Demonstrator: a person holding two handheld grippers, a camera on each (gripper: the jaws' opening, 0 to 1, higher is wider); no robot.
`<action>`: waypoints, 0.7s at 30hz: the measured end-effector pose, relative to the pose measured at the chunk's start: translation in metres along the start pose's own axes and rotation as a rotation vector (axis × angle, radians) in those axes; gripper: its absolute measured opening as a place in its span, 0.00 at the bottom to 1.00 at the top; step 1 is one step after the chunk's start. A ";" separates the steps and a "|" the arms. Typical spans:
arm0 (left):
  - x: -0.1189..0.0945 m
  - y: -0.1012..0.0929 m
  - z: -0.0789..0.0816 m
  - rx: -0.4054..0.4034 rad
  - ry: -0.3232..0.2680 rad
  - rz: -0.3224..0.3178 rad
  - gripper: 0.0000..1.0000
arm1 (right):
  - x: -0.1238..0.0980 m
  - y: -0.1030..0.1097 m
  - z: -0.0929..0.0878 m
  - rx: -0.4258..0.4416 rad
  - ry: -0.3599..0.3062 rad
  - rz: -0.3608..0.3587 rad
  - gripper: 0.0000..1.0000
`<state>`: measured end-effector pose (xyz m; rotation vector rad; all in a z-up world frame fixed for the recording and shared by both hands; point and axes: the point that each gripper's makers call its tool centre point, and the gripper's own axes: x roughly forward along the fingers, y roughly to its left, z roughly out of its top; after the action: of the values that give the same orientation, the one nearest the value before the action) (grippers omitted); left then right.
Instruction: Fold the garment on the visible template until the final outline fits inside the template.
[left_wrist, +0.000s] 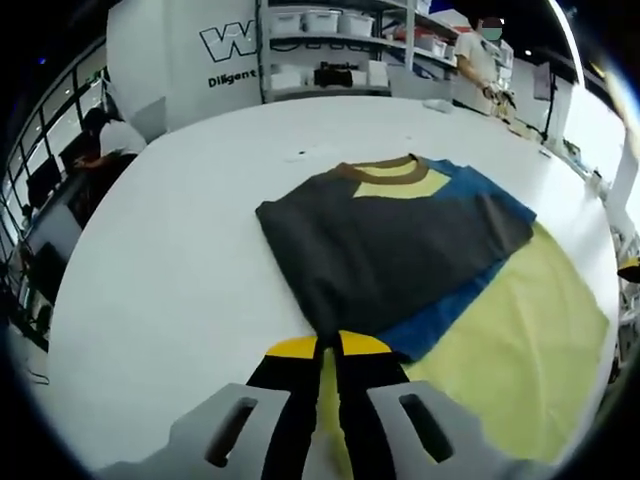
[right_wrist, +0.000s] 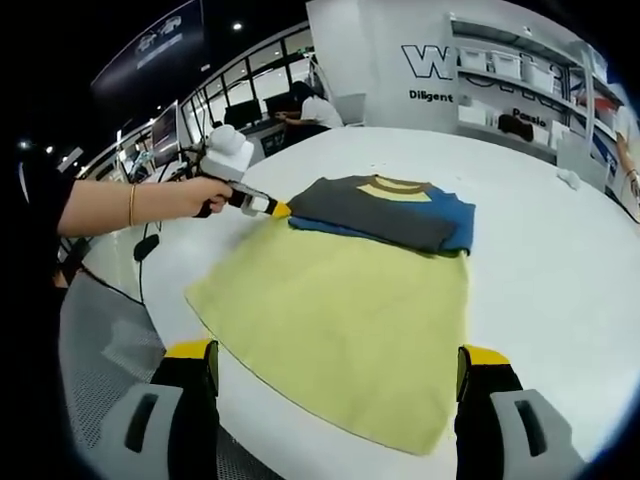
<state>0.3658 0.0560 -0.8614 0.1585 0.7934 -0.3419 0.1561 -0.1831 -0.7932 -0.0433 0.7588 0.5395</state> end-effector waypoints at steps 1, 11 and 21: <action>-0.001 0.006 -0.001 0.012 0.004 0.007 0.06 | 0.001 -0.002 0.004 0.028 -0.024 -0.011 0.99; -0.007 0.032 -0.006 0.015 0.025 -0.016 0.06 | 0.004 -0.002 0.003 0.026 -0.009 -0.007 0.99; -0.007 0.043 -0.007 0.063 0.027 -0.021 0.07 | 0.008 0.001 -0.002 0.033 0.019 0.004 0.99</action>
<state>0.3720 0.0996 -0.8602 0.2141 0.8117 -0.3857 0.1592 -0.1793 -0.7994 -0.0159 0.7862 0.5308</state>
